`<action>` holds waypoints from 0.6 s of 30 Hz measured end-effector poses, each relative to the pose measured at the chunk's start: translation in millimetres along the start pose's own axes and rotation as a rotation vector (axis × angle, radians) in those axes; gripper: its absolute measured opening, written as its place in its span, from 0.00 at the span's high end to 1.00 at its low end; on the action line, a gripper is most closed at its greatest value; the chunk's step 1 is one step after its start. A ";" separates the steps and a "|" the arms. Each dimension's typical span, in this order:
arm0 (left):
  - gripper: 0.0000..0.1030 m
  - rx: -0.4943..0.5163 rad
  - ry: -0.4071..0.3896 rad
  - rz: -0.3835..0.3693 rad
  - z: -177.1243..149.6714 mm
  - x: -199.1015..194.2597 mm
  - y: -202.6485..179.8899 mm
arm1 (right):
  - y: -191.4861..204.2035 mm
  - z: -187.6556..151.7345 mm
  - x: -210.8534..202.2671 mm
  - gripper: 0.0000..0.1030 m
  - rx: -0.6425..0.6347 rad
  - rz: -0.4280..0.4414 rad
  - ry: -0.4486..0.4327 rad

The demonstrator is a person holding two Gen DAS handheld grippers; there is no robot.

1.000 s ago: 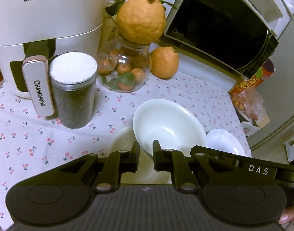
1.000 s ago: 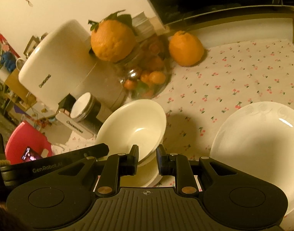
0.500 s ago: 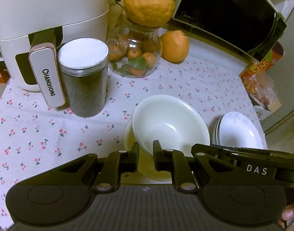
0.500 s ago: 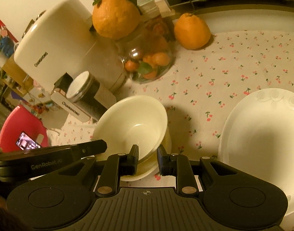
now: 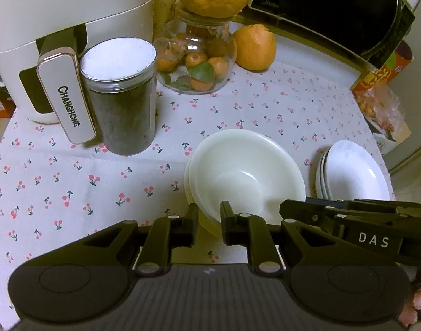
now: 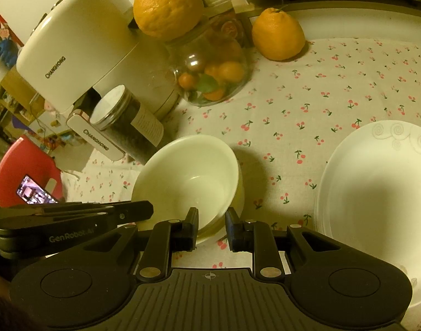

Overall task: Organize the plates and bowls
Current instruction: 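Lower the bowl into the nested bowls and open both grippers, then move both grippers to the rim of the nested bowl stack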

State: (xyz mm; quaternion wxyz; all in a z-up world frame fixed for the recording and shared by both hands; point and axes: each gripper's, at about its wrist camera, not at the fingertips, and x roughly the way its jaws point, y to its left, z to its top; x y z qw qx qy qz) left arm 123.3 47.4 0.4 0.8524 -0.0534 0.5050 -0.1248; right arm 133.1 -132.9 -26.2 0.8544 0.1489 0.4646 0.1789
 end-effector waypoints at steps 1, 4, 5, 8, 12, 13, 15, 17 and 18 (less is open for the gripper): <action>0.84 0.005 0.001 0.004 -0.2 0.5 -0.5 | -0.2 0.3 0.1 0.78 0.000 0.001 0.001; 0.83 0.016 0.004 0.011 -0.6 1.7 -1.2 | -0.9 0.4 0.3 0.78 0.003 0.001 0.005; 0.83 0.018 0.004 0.012 -0.6 1.9 -1.1 | -1.0 0.5 0.6 0.78 0.005 0.001 0.006; 0.82 0.022 0.011 0.010 -0.4 2.9 -0.6 | -2.1 1.0 0.6 0.76 0.009 0.002 0.011; 0.68 0.043 0.008 0.018 -1.6 4.1 -2.4 | -5.2 2.6 -1.3 0.62 0.026 0.008 0.007; 0.64 0.045 0.005 0.016 -2.0 4.2 -2.2 | -6.2 2.8 -2.2 0.54 0.032 0.012 0.006; 0.54 0.052 -0.001 0.005 -2.5 3.7 -2.1 | -8.3 3.6 -4.5 0.50 0.041 0.016 0.000; 0.45 0.061 -0.006 0.000 -3.1 3.3 -2.7 | -10.1 4.9 -6.7 0.47 0.045 0.015 -0.005; 0.40 0.066 -0.009 -0.003 -3.5 2.9 -2.9 | -11.5 5.8 -7.9 0.45 0.050 0.014 -0.008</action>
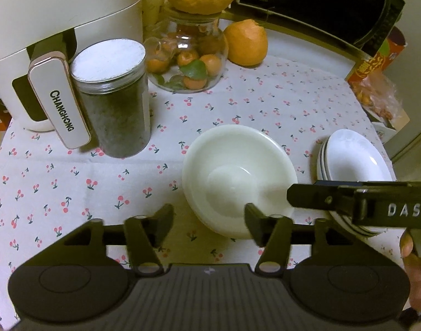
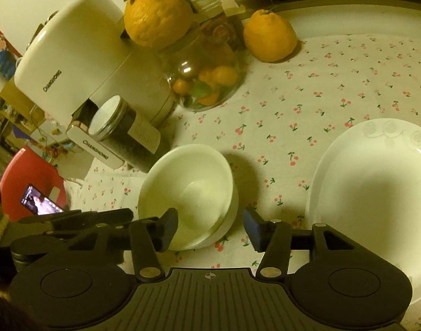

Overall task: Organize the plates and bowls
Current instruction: 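Move both grippers to the rim of the nested bowl stack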

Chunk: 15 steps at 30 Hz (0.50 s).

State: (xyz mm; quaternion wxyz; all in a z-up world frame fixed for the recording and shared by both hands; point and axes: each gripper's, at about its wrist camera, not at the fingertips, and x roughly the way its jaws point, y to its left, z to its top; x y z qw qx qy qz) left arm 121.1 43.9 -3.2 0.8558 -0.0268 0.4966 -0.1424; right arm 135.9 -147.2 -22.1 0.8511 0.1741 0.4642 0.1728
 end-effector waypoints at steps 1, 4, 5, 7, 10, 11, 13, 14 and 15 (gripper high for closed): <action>0.38 0.005 -0.003 -0.002 -0.3 0.0 -0.1 | -1.2 0.9 -1.0 0.41 0.005 0.000 -0.004; 0.27 0.027 -0.013 -0.010 -1.9 0.3 -0.7 | -5.9 2.7 -5.0 0.32 0.021 -0.002 -0.016; 0.23 0.034 -0.017 -0.011 -2.7 0.5 -0.7 | -7.6 3.2 -6.1 0.31 0.026 -0.004 -0.019; 0.18 0.054 -0.030 -0.012 -5.3 0.8 -0.5 | -10.8 4.0 -7.5 0.27 0.027 -0.006 -0.023; 0.09 0.079 -0.056 -0.009 -10.0 1.6 0.3 | -13.8 4.2 -8.8 0.21 0.017 -0.013 -0.034; 0.07 0.087 -0.066 -0.009 -11.8 2.0 0.2 | -14.6 4.1 -9.1 0.19 0.010 -0.015 -0.039; 0.06 0.111 -0.088 -0.017 -16.0 2.7 0.3 | -15.9 2.9 -10.1 0.19 -0.007 -0.012 -0.056; 0.06 0.125 -0.098 -0.024 -18.1 2.7 0.1 | -16.7 2.2 -10.7 0.18 -0.020 -0.007 -0.065; 0.04 0.142 -0.111 -0.030 -20.5 3.0 -0.1 | -16.8 1.5 -11.1 0.18 -0.033 -0.006 -0.073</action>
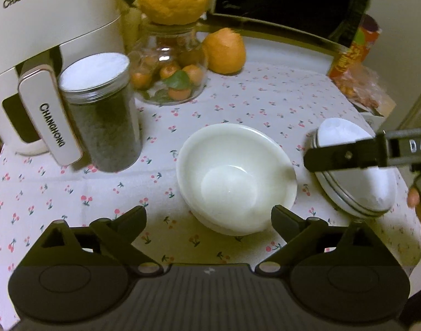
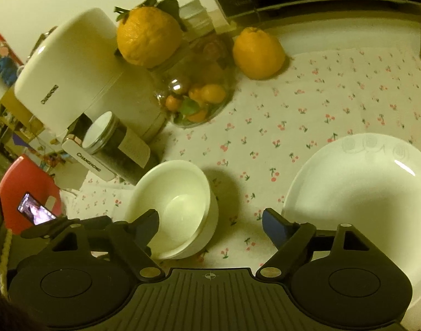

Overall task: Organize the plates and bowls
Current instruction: 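Move both grippers to the rim of the nested bowl stack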

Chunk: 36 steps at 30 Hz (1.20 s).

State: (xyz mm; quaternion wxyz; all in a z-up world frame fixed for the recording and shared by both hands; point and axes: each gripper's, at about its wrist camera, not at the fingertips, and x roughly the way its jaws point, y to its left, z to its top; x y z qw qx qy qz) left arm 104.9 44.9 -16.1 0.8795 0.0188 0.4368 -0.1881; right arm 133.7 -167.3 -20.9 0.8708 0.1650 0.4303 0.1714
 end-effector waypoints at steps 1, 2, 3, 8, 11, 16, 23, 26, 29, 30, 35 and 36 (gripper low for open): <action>0.04 0.016 -0.011 -0.003 -2.0 0.5 -0.9 | -0.1 -0.6 -0.3 0.16 -0.016 -0.002 -0.008; 0.04 0.033 -0.022 -0.005 -4.0 0.6 -1.7 | -0.2 -1.2 -0.5 0.13 -0.034 -0.007 -0.018; 0.03 0.050 -0.032 -0.009 -5.8 0.7 -3.0 | -0.1 -2.0 -0.6 0.12 -0.057 -0.014 -0.029; 0.01 0.142 -0.081 -0.052 -16.3 2.2 -10.8 | 2.0 -3.7 -1.3 0.11 -0.144 -0.024 -0.061; 0.01 0.173 -0.087 -0.073 -21.4 8.4 -14.5 | 3.3 -3.9 -0.4 0.10 -0.159 -0.012 -0.073; 0.01 0.231 -0.067 -0.078 -27.0 23.2 -21.6 | 5.3 -3.0 5.5 0.09 -0.154 0.007 -0.075; 0.01 0.249 -0.069 -0.064 -33.2 40.0 -21.9 | 9.5 -0.3 15.4 0.10 -0.172 0.019 -0.090; 0.01 0.247 -0.079 -0.061 -32.6 44.0 -20.5 | 11.0 2.8 20.5 0.10 -0.169 0.026 -0.094; 0.01 0.246 -0.086 -0.059 -31.6 47.7 -18.7 | 10.1 6.7 27.5 0.12 -0.150 0.027 -0.090; 0.01 0.247 -0.089 -0.058 -30.9 48.7 -18.4 | 9.7 7.7 29.8 0.12 -0.146 0.025 -0.089; 0.01 0.258 -0.094 -0.057 -28.6 53.6 -18.2 | 8.2 12.0 40.9 0.18 -0.143 0.015 -0.077; 0.01 0.262 -0.093 -0.056 -27.8 55.1 -18.1 | 8.0 13.0 43.7 0.20 -0.142 0.015 -0.071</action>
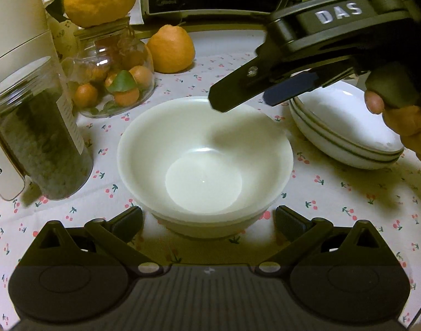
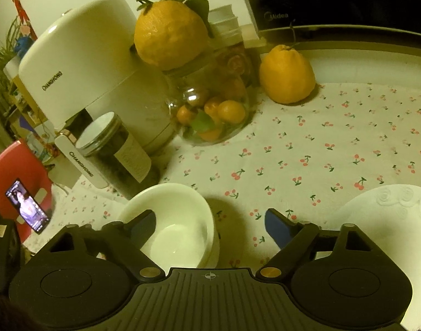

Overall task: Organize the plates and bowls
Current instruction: 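Move both grippers to the rim of the nested bowl stack, then close both grippers on the rim of the bowl stack, then lift and carry the bowl stack with both grippers over the white plate stack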

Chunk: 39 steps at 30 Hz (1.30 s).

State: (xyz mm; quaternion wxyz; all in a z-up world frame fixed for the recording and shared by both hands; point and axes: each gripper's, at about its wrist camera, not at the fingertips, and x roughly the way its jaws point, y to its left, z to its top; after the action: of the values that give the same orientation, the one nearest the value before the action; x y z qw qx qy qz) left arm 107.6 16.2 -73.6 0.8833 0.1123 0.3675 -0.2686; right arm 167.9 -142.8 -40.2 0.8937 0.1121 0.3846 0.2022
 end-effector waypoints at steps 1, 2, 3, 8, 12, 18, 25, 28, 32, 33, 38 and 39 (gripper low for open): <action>0.01 0.003 0.000 0.000 0.1 0.9 0.3 | -0.8 0.4 2.2 0.24 0.002 0.001 0.006; 0.01 0.003 -0.001 -0.001 0.2 1.5 0.9 | -1.6 0.9 5.1 0.30 0.007 0.002 0.014; 0.01 0.004 -0.002 -0.003 0.2 1.5 1.2 | -2.6 1.4 7.5 0.33 0.011 0.003 0.020; 0.03 0.004 -0.011 -0.011 2.4 3.2 3.6 | -5.5 3.1 18.2 0.57 0.028 0.004 0.057; 0.10 0.017 -0.020 -0.023 4.0 2.7 2.8 | -4.8 3.0 23.8 0.72 0.020 0.012 0.083; 0.10 0.022 -0.016 -0.022 4.1 1.0 1.6 | 7.2 0.7 22.5 0.77 -0.054 0.019 0.082; 0.10 0.026 -0.018 -0.021 6.9 0.4 1.7 | 7.3 2.4 17.2 0.77 -0.059 0.025 0.071; 0.10 0.025 -0.029 -0.026 9.5 -2.2 0.8 | 6.0 3.2 15.0 0.77 -0.053 0.020 0.064; 0.10 0.020 -0.045 -0.032 14.3 -6.9 -1.5 | 3.0 5.2 10.5 0.76 -0.040 0.017 0.054; 0.10 0.020 -0.049 -0.033 15.5 -7.9 -2.1 | 2.2 5.7 9.0 0.76 -0.038 0.018 0.051; 0.10 0.025 -0.059 -0.033 21.5 -11.3 -7.8 | -0.8 8.7 0.4 0.76 -0.031 0.016 0.033; 0.10 0.026 -0.061 -0.033 23.1 -11.6 -9.5 | -1.7 9.4 -1.7 0.76 -0.029 0.015 0.028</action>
State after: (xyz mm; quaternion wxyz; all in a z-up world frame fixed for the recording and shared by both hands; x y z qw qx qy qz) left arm 109.1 3.7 -49.1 0.8879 0.1096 0.3388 -0.2911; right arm 174.2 -145.5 -33.4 0.8881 0.0990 0.3934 0.2160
